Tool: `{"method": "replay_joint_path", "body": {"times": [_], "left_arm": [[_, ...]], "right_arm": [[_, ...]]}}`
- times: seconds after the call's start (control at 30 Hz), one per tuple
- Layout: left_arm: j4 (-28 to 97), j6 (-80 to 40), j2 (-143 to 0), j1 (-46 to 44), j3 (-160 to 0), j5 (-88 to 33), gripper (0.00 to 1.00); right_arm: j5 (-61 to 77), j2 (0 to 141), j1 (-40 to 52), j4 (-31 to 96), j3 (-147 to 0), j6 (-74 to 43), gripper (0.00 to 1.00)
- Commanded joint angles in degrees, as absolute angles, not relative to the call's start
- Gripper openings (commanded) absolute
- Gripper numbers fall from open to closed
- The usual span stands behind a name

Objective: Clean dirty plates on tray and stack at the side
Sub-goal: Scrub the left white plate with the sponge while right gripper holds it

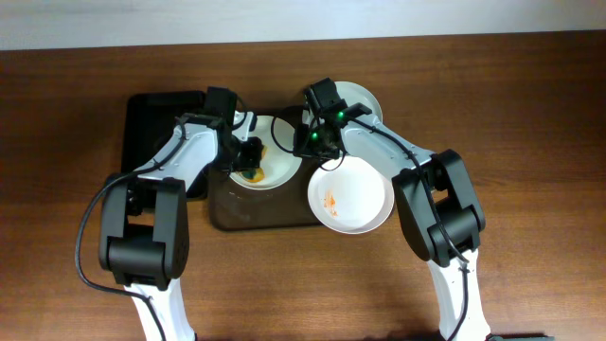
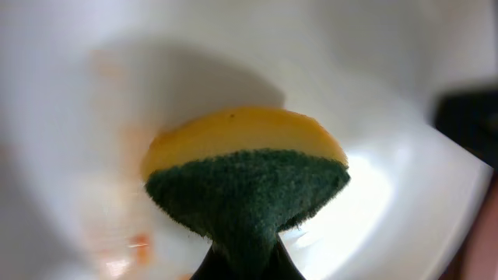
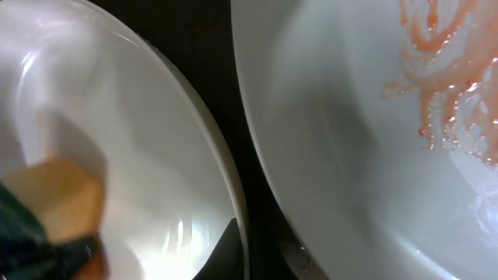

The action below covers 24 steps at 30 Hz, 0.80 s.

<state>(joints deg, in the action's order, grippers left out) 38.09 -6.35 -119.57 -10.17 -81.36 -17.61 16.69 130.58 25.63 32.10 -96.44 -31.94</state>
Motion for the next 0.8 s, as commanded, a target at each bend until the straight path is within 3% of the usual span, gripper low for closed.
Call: {"method": "replay_joint_path", "body": {"times": [0.0,0.27,0.4,0.5,0.63,0.77], "left_arm": [[36.64,-2.94,-121.97,-9.58,-79.31,-22.68,0.01],[21.65,-3.62,-122.04,-8.73,-79.31,-1.52,0.01],[22.31,-6.83,-122.04,-9.23,-79.31,12.32,0.01],[29.1,-6.7,-122.02,-9.8,-79.31,7.44,0.01],[40.29,-0.86,-122.02,-11.27,-79.31,-13.8,0.01],[40.16,2.46,-122.02,-12.75,-79.31,-20.6,0.01]], "right_arm": [[14.96,131.61,24.99,32.58,-97.08,-32.47,0.04],[14.94,131.61,25.04,32.6,-97.08,-32.45,0.04],[14.94,131.61,25.04,32.58,-97.08,-32.45,0.04],[14.96,131.61,25.04,32.58,-97.08,-32.47,0.04],[15.2,131.61,25.04,32.56,-97.08,-32.47,0.04],[15.86,131.61,25.04,32.56,-97.08,-32.47,0.04]]}}
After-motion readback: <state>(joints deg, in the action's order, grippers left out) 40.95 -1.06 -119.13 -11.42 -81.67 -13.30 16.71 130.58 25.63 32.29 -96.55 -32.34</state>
